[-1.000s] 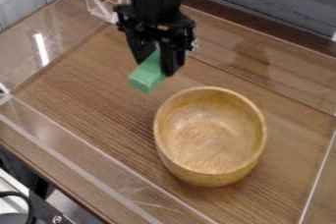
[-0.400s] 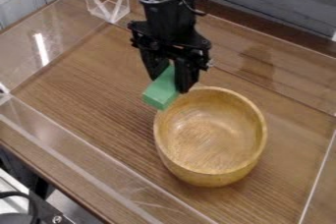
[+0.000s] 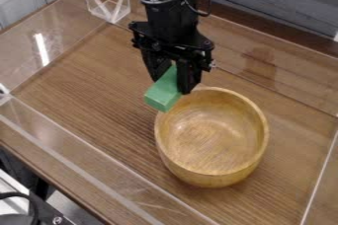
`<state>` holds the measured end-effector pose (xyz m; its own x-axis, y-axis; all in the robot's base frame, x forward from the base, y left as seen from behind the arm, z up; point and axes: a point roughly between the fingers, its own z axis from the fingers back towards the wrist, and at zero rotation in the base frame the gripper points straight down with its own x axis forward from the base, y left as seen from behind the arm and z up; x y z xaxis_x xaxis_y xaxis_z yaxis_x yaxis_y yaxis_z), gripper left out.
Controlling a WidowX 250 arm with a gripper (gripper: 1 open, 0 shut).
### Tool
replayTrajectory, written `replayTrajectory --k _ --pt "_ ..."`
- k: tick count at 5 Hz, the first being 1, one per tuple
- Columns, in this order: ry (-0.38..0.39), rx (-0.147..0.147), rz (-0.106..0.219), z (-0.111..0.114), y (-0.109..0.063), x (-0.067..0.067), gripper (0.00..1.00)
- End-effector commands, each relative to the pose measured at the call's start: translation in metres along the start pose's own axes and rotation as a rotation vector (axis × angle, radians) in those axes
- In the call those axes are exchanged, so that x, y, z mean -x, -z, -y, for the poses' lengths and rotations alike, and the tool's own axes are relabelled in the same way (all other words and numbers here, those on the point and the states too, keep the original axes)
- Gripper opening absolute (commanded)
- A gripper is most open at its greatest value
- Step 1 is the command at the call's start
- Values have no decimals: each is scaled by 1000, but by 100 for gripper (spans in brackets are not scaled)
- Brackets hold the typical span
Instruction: Remove the green block from inside the brown bowl and put it on the table
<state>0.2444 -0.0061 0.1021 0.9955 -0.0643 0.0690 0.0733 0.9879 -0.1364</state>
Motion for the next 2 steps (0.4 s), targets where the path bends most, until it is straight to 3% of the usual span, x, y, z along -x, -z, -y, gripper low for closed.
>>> replayTrajectory --k 1,2 --pt "14 -5 53 5 -12 -3 0" --pt "15 -4 56 7 -13 -1 0"
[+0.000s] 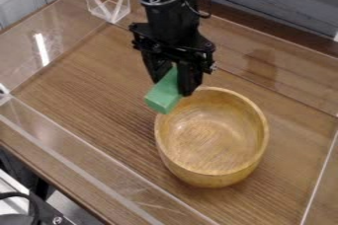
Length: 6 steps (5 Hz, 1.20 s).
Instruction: Remove the green block from inside the brown bowl and put it on the table
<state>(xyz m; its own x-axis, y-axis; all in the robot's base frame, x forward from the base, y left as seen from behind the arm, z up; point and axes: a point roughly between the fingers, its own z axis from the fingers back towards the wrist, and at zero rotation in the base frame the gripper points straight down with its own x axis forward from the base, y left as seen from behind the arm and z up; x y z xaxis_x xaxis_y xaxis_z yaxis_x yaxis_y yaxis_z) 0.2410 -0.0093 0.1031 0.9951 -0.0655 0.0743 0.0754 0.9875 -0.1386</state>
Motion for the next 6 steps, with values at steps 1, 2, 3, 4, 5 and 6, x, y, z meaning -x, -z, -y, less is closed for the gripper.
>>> replayTrajectory --k 1,2,3,4,5,6 --pt "14 -5 55 5 -12 -3 0" --pt "14 -5 58 6 -13 -1 0" --pt "4 -5 63 -3 -15 -2 0" --pt "-6 -4 68 -12 -17 -2 0" --pt "-17 -4 74 -21 -18 -2 0" --pt "-27 -4 82 -28 -19 -4 0"
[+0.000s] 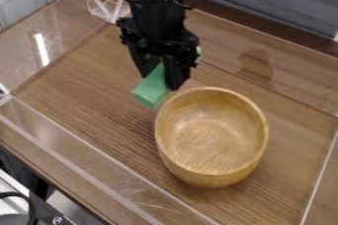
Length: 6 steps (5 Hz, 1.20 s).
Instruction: Remove the green block from inside the brown bowl and put it on the table
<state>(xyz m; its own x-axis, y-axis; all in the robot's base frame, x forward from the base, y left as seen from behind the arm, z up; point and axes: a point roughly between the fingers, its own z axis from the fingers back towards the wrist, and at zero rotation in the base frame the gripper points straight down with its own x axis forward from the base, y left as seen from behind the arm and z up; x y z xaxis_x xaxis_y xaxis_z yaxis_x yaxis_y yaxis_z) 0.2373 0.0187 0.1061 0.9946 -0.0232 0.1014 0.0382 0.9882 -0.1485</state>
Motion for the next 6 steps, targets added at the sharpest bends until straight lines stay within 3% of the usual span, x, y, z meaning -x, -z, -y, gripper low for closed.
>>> replayTrajectory --k 1,6 --pt "2 -10 56 -6 -9 -12 0" --pt "-48 -16 89 -26 4 -26 0"
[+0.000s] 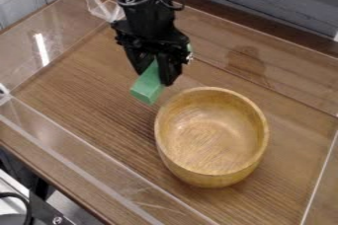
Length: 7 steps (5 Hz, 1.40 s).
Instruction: Remove the green block from inside the brown bowl and put it on the table
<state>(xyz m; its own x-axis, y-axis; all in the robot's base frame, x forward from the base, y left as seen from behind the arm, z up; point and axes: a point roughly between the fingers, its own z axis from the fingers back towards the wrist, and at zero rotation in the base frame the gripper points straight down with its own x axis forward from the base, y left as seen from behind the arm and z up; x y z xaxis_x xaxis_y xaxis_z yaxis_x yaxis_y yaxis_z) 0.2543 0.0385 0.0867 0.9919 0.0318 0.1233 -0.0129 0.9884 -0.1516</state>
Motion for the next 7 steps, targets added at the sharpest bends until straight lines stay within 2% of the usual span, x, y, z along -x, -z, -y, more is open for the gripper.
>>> replayTrajectory --k 1,7 --pt "-8 -15 68 -7 -10 -16 0" --pt "-54 -41 107 -38 19 -52 0"
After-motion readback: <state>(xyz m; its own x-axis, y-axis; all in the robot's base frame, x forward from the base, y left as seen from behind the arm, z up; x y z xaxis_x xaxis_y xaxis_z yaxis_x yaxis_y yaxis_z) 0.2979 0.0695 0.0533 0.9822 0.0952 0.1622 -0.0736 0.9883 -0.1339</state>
